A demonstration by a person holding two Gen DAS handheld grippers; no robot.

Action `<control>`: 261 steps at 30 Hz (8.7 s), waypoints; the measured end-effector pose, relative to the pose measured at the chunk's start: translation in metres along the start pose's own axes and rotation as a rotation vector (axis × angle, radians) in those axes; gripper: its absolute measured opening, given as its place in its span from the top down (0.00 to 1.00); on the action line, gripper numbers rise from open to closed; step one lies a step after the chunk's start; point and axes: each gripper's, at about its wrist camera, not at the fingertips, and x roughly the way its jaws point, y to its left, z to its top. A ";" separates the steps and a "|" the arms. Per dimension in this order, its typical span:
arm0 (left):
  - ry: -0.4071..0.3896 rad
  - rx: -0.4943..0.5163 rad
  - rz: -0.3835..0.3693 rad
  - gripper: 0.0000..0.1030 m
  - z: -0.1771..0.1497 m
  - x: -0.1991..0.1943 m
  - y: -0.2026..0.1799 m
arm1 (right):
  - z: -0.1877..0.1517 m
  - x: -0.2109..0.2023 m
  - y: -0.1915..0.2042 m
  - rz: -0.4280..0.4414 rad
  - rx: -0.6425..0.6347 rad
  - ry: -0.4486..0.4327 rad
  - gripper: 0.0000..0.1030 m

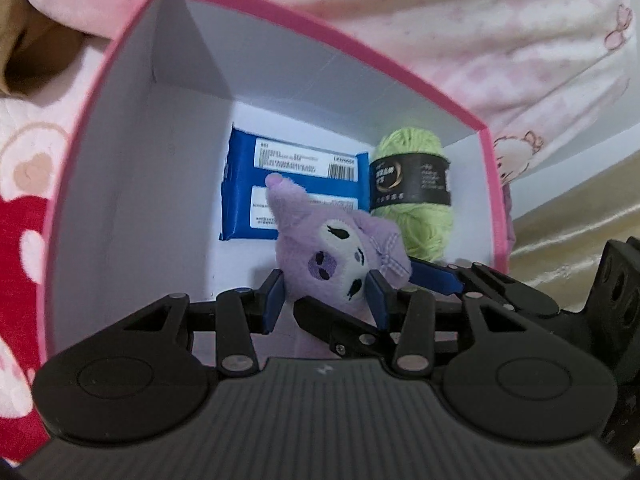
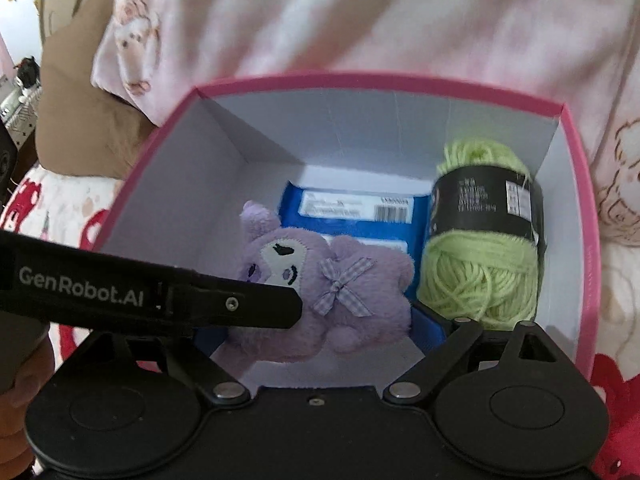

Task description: Organize objects

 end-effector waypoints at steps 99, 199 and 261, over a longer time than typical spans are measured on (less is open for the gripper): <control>0.003 0.089 -0.032 0.35 -0.132 -0.078 0.127 | -0.172 -0.001 0.181 0.120 -0.237 -0.121 0.18; -0.093 0.243 0.171 0.63 0.008 -0.073 -0.046 | -0.024 -0.052 0.018 0.285 0.174 -0.187 0.52; -0.013 0.500 0.338 0.51 -0.078 -0.173 -0.160 | -0.104 -0.218 -0.013 0.088 -0.137 -0.210 0.54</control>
